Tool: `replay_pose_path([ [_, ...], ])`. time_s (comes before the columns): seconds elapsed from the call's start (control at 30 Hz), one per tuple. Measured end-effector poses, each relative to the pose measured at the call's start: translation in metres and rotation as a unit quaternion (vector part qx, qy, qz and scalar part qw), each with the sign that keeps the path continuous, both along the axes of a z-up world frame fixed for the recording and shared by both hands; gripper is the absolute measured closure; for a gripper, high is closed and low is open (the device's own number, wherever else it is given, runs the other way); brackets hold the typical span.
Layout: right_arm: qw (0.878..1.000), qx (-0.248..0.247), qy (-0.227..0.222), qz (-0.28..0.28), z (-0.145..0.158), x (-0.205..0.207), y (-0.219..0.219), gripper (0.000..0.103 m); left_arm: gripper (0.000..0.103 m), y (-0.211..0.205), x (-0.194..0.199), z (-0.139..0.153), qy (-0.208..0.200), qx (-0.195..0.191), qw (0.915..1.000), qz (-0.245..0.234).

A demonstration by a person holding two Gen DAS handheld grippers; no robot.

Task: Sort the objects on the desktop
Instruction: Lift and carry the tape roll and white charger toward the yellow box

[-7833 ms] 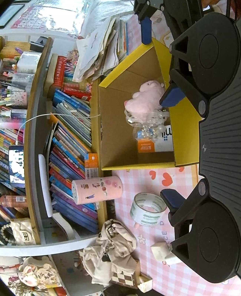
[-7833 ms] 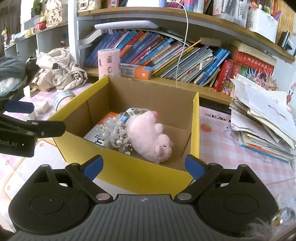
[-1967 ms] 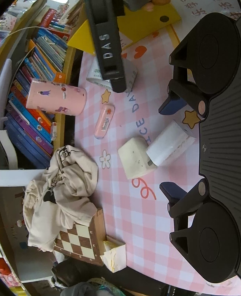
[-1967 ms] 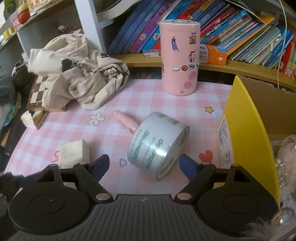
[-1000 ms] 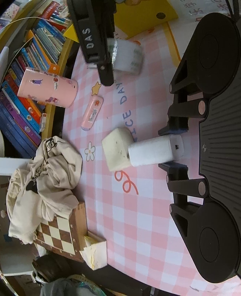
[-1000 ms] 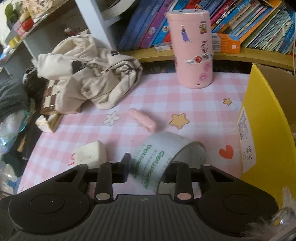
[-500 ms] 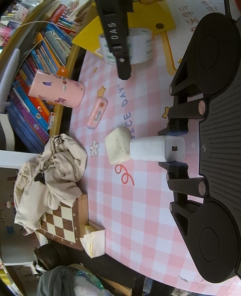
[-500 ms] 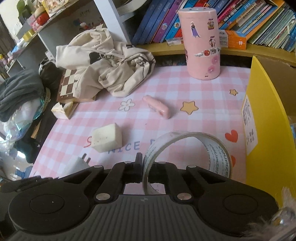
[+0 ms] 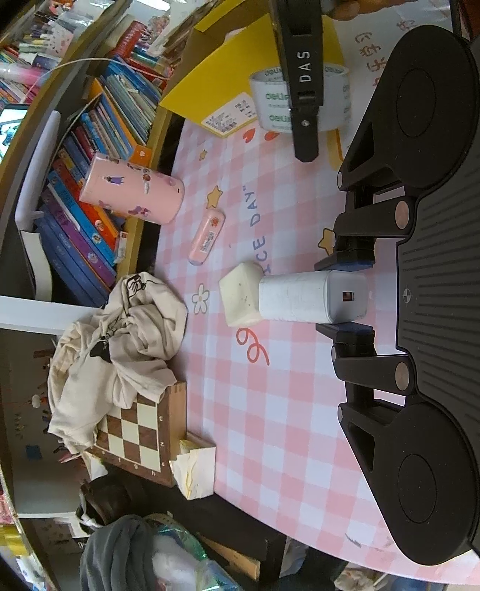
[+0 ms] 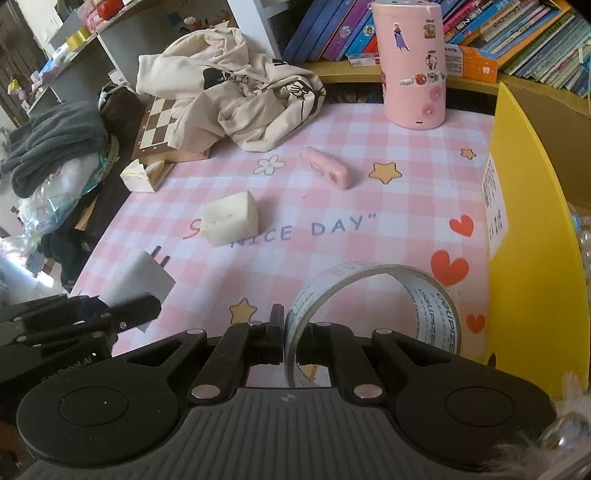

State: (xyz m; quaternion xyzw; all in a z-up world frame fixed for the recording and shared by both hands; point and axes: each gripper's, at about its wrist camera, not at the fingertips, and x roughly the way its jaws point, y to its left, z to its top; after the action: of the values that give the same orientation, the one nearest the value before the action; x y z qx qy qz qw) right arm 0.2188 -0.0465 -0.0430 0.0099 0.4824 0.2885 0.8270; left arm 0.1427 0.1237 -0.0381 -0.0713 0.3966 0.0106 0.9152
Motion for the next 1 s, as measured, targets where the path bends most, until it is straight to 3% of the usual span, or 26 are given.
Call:
replay_pose_path([
  [1.0, 0.999, 0.014, -0.015, -0.031, 0.023, -0.095, -0.029, 0.098, 0.078, -0.009, -0.081, 0.033, -0.052, -0.019, 0.9967, -0.060],
])
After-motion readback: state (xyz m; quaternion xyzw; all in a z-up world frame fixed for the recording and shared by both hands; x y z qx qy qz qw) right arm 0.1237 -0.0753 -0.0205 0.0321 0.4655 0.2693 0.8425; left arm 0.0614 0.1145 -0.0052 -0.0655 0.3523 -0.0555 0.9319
